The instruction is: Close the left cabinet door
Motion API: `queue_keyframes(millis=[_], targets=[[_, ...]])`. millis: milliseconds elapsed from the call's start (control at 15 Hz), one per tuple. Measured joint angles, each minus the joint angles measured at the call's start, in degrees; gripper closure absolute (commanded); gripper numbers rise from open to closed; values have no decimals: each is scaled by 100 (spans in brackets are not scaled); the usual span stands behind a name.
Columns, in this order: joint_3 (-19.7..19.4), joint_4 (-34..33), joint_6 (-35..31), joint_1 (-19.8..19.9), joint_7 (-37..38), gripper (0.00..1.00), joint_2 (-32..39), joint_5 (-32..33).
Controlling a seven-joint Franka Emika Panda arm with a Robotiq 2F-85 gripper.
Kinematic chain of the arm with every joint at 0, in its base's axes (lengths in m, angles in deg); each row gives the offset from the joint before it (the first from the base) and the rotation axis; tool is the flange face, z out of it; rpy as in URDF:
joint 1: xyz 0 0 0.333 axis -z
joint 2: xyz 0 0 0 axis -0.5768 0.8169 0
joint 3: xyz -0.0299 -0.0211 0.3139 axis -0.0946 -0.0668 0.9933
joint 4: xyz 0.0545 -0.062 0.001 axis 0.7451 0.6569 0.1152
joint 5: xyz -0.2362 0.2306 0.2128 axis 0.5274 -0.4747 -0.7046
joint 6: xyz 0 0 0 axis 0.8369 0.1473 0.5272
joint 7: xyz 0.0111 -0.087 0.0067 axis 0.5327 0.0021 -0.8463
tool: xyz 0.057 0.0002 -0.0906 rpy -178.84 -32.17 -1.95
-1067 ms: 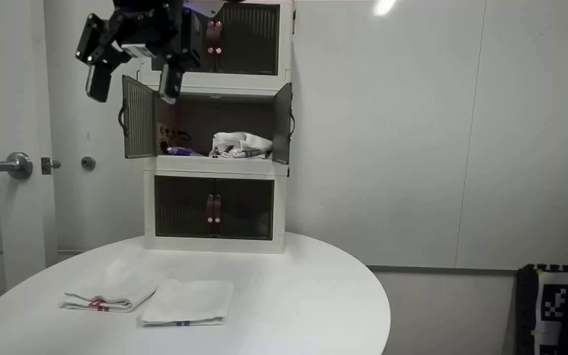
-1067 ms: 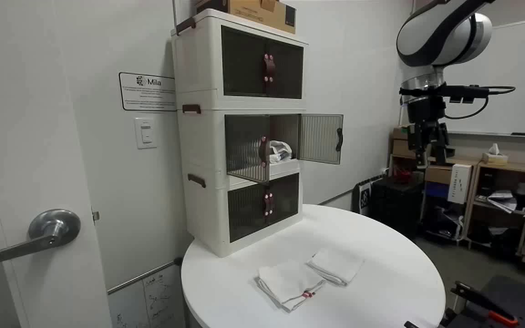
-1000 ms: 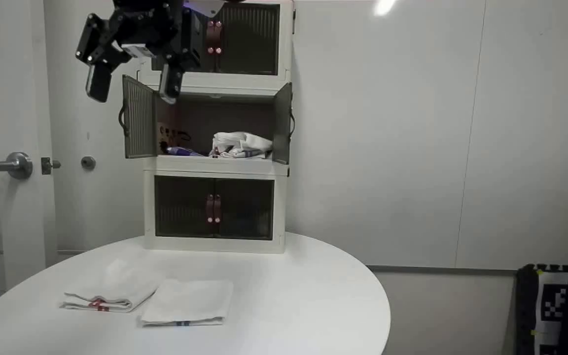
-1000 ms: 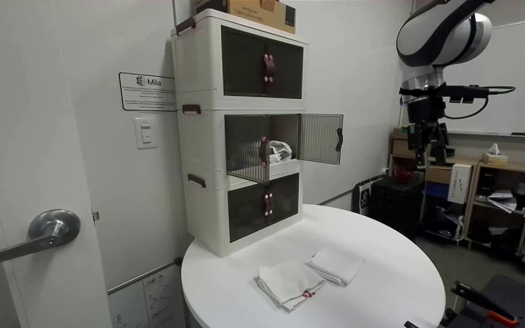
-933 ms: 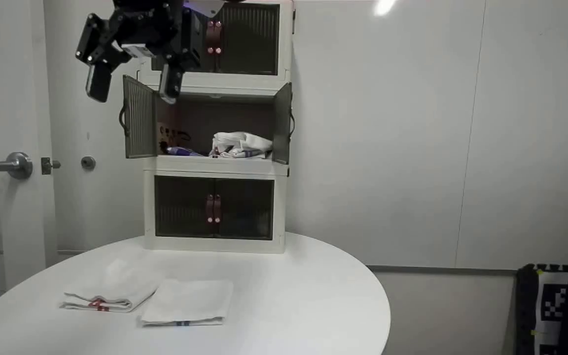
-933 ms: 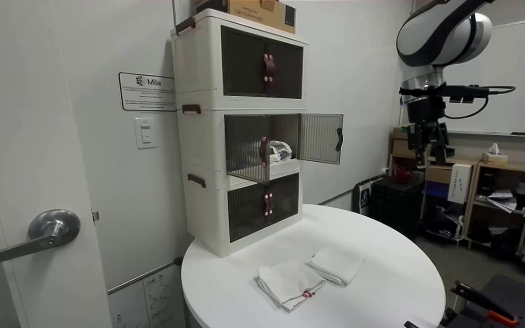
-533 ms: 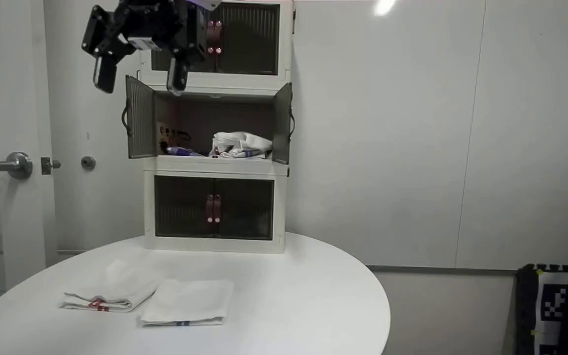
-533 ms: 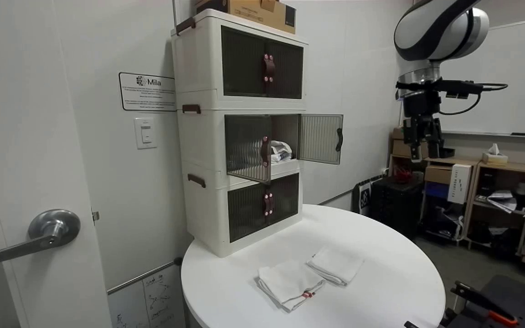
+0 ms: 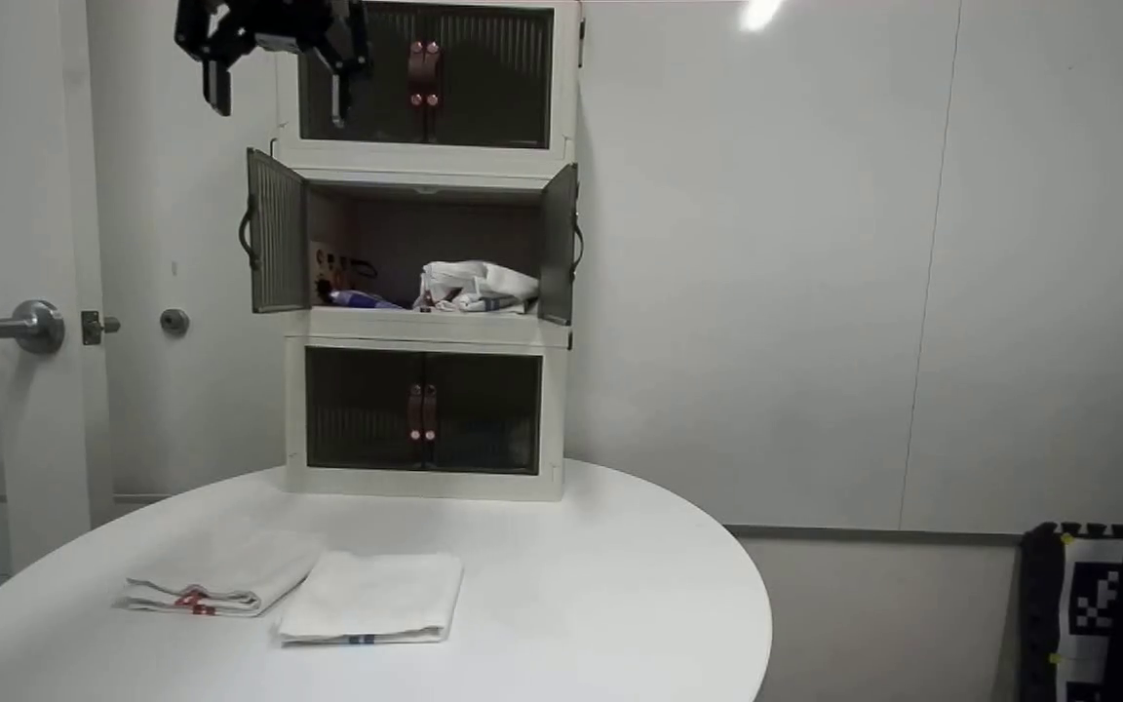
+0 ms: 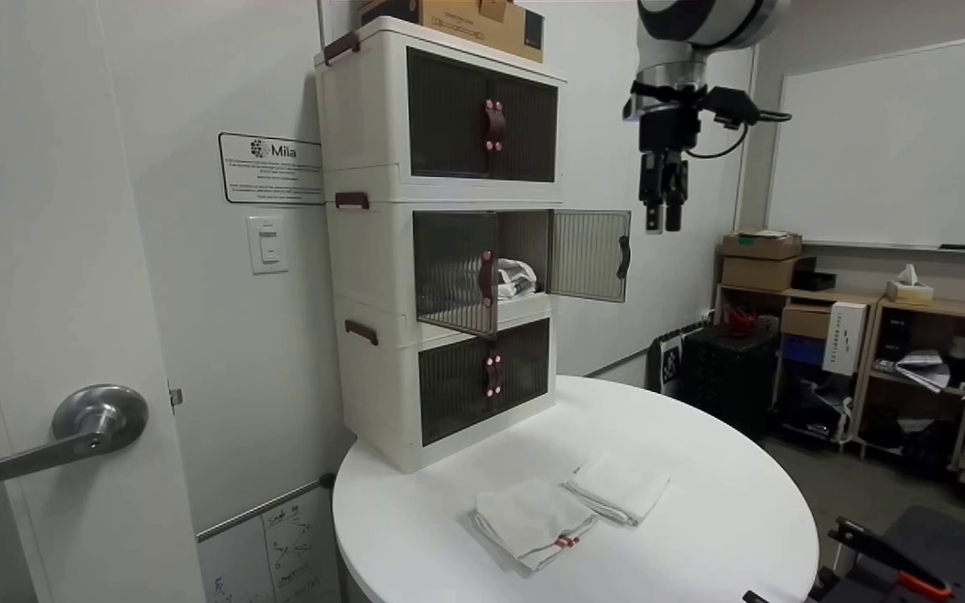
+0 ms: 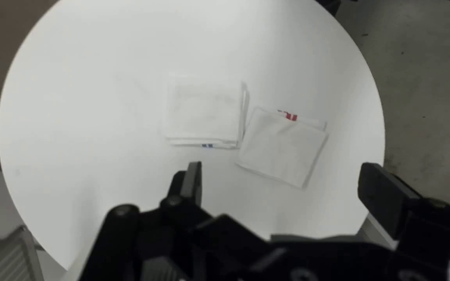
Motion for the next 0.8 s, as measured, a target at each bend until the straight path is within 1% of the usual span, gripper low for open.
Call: queue_keyframes(millis=[133, 267, 600, 800], targets=[[203, -492, -11, -187, -15, 0, 379, -162], [388, -983, -44, -282, -15, 0, 811, -247], [652, -2132, -191, -301, -6, 0, 1896, -290], [767, -2662, -195, -299, -6, 0, 2362, -297]])
